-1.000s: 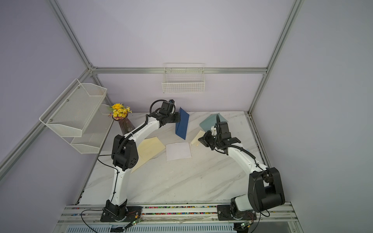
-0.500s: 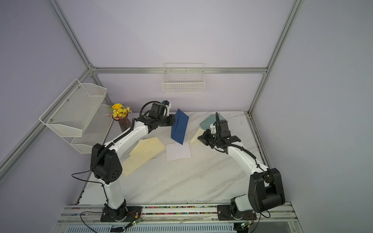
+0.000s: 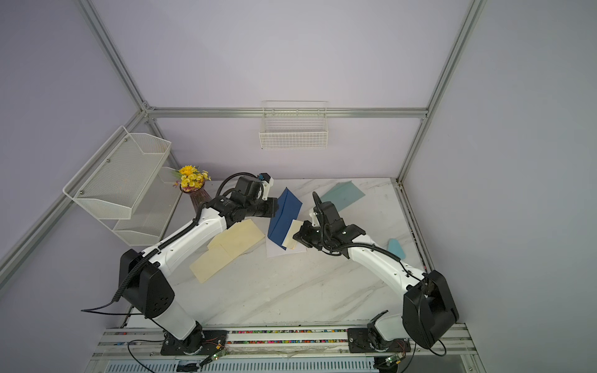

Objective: Fold the letter paper in half and place it into the envelope
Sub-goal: Place the letter paper in the envelope.

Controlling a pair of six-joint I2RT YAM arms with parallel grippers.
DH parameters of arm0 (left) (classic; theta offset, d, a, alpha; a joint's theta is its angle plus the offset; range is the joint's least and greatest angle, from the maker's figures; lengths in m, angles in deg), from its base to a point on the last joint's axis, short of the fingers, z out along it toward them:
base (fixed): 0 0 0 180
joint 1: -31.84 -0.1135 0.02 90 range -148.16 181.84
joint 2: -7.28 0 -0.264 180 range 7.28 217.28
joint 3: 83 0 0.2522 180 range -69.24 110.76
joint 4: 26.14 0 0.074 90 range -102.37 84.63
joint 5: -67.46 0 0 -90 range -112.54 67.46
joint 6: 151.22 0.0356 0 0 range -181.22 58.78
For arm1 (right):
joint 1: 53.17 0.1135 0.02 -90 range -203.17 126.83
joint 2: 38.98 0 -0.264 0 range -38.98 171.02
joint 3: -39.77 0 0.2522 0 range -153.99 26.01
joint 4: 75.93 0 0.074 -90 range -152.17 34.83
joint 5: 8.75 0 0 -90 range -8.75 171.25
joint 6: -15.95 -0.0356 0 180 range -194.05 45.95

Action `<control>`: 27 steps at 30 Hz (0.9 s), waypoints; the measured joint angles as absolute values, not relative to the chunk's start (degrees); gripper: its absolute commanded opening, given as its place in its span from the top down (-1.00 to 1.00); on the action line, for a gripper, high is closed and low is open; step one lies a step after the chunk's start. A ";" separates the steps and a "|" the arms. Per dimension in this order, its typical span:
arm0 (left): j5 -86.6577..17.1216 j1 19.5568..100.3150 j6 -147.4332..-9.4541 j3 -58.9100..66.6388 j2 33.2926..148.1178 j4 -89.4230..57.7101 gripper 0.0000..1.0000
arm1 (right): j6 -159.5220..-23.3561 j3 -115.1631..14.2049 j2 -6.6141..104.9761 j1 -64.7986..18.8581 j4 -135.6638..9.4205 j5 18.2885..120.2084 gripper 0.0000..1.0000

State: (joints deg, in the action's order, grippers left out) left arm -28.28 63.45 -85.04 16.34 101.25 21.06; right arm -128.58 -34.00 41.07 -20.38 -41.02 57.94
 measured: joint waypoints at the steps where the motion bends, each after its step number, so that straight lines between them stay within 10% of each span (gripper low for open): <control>1: -28.28 64.11 -84.69 15.77 100.64 21.56 1.00 | -128.93 -34.24 41.07 -19.61 -40.98 58.42 1.00; 27: -31.84 70.21 -84.45 8.49 97.03 23.00 1.00 | -133.36 -34.24 42.18 -15.87 -48.78 59.31 1.00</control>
State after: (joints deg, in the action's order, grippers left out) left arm -31.84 70.21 -84.45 8.49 97.03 23.00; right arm -133.36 -34.24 42.18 -15.87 -48.78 59.31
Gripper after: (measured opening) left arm 0.047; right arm 0.051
